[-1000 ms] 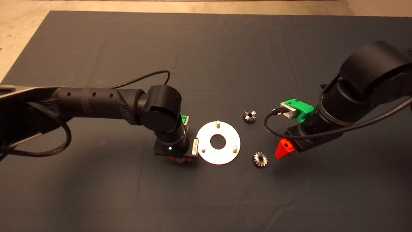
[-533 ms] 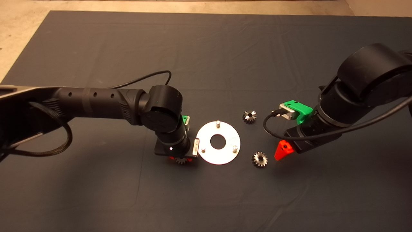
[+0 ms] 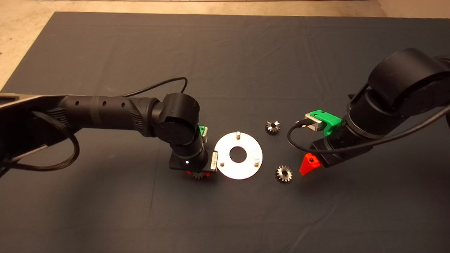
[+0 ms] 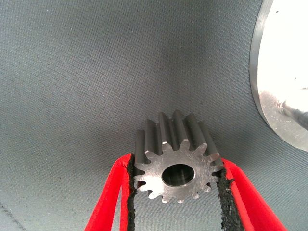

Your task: Install three planetary gears onto the carrier pins

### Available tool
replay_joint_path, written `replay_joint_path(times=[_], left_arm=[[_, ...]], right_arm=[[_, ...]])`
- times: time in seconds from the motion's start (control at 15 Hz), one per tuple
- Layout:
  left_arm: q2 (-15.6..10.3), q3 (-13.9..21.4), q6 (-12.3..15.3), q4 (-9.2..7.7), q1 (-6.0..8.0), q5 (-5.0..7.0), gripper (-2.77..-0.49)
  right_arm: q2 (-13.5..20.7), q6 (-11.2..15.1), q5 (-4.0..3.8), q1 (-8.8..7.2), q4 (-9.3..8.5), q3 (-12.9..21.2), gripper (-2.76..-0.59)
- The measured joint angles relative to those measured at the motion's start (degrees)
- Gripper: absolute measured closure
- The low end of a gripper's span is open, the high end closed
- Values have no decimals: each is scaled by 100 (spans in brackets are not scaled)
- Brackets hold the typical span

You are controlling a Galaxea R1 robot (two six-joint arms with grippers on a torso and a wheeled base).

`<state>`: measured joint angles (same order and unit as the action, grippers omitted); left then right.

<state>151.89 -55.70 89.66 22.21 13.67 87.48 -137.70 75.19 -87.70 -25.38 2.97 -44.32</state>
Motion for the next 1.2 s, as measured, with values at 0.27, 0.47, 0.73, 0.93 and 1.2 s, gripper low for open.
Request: replay_joint_path(times=[0.27,0.47,0.73,0.93,1.2], left_arm=[[-13,33,11,11,-2,-2,-87],[-18,74,50,11,-2,-2,-87],[-31,149,91,9,16,0,-86],[-32,173,140,6,179,0,-86],[-32,226,196,5,417,-2,-86]], right_arm=[[-89,-213,-4,0,2,-275,-276],[-188,-384,-1,0,40,-506,-276],[-331,-596,-1,16,113,-829,-276],[-430,-669,0,48,187,-969,-276],[-501,-721,-4,161,245,-1089,-276]])
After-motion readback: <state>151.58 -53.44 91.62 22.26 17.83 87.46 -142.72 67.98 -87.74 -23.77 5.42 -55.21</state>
